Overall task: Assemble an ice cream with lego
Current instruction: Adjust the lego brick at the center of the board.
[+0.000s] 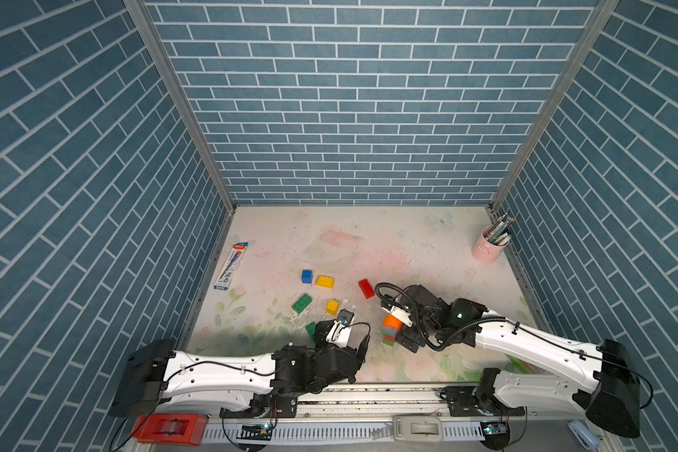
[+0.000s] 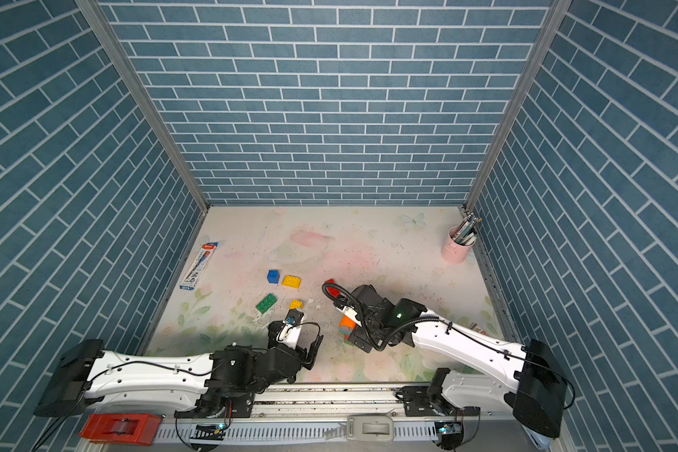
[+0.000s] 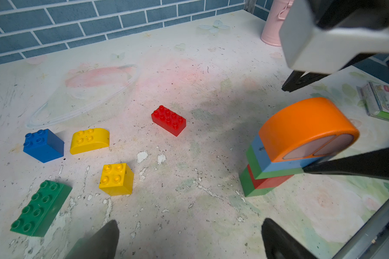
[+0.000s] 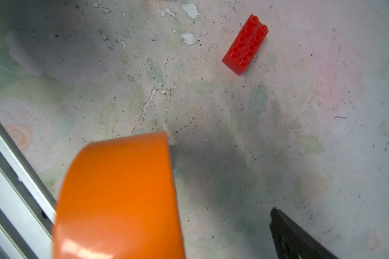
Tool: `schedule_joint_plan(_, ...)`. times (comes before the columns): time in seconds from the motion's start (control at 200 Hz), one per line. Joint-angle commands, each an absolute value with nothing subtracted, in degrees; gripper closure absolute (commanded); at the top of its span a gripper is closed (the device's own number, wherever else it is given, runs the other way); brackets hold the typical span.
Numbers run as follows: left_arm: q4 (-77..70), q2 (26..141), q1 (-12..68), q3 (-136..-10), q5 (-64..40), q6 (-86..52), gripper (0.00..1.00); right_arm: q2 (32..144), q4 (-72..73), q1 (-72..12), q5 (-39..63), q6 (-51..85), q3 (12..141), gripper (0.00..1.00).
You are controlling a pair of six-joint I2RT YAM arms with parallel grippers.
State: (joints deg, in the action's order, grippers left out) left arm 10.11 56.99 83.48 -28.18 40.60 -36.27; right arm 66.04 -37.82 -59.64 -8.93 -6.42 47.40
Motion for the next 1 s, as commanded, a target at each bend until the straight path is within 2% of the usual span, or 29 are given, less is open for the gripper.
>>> schedule_joint_plan(0.0,11.1,57.4,83.1,-27.3,40.3,-36.6,0.00,65.0,-37.8,-59.9,-11.3,-5.5,46.5,0.02)
schedule_joint_plan(0.27,11.0,57.3,83.1,-27.1,40.2,-36.8,0.01,62.6,-40.8,-60.1,-11.1,-4.9,46.6,0.02)
schedule_joint_plan(0.66,12.9,52.0,83.0,-26.2,41.4,-33.9,0.00,61.9,-45.2,-65.0,-9.4,8.8,52.1,0.01)
schedule_joint_plan(0.865,13.7,48.9,82.6,-24.9,40.9,-32.3,0.00,60.0,-49.9,-69.8,-17.6,20.6,54.6,0.01)
schedule_joint_plan(0.995,15.3,46.3,82.0,-24.4,40.6,-31.6,0.01,59.9,-47.6,-75.1,-27.8,30.7,53.8,0.01)
